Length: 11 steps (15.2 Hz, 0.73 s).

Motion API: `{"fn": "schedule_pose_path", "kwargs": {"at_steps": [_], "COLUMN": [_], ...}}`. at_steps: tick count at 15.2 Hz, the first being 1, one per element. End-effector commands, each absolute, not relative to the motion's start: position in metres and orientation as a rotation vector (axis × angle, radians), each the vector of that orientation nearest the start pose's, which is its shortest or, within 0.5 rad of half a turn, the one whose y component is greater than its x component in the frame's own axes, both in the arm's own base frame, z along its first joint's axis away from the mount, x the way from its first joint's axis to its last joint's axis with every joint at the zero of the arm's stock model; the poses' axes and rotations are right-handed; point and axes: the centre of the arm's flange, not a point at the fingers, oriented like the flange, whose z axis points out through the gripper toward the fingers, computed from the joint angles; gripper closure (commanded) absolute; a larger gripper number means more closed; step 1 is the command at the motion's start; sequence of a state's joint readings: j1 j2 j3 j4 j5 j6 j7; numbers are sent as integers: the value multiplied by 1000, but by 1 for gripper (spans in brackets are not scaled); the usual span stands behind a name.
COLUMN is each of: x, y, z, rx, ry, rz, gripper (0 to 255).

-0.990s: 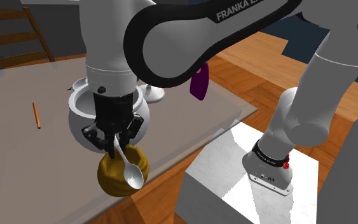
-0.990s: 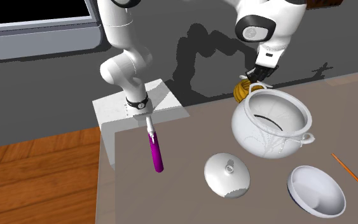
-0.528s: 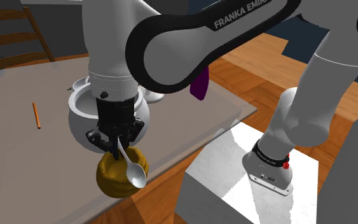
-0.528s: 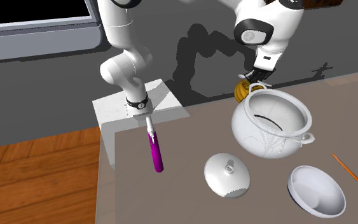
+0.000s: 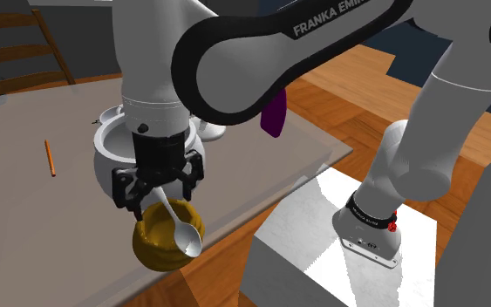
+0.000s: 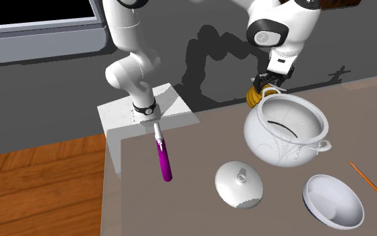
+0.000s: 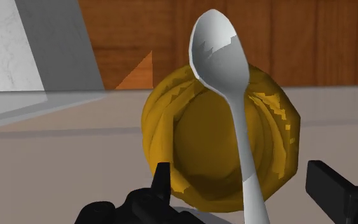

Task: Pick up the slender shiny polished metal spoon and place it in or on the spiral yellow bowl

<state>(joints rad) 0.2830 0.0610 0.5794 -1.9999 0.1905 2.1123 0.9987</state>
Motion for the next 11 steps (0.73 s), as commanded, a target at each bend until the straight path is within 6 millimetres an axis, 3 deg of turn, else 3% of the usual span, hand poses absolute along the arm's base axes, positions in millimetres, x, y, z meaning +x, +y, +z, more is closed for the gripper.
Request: {"fn": "schedule_pose_path", "kwargs": {"at_steps": [1, 3, 11], "x": [371, 374, 374], "y": [434, 429, 429], "z": [461, 484, 484], "rx": [-2949, -2949, -2949], "ry": [343, 343, 343], "rz": [185, 185, 185], "gripper": [0, 0, 0]}}
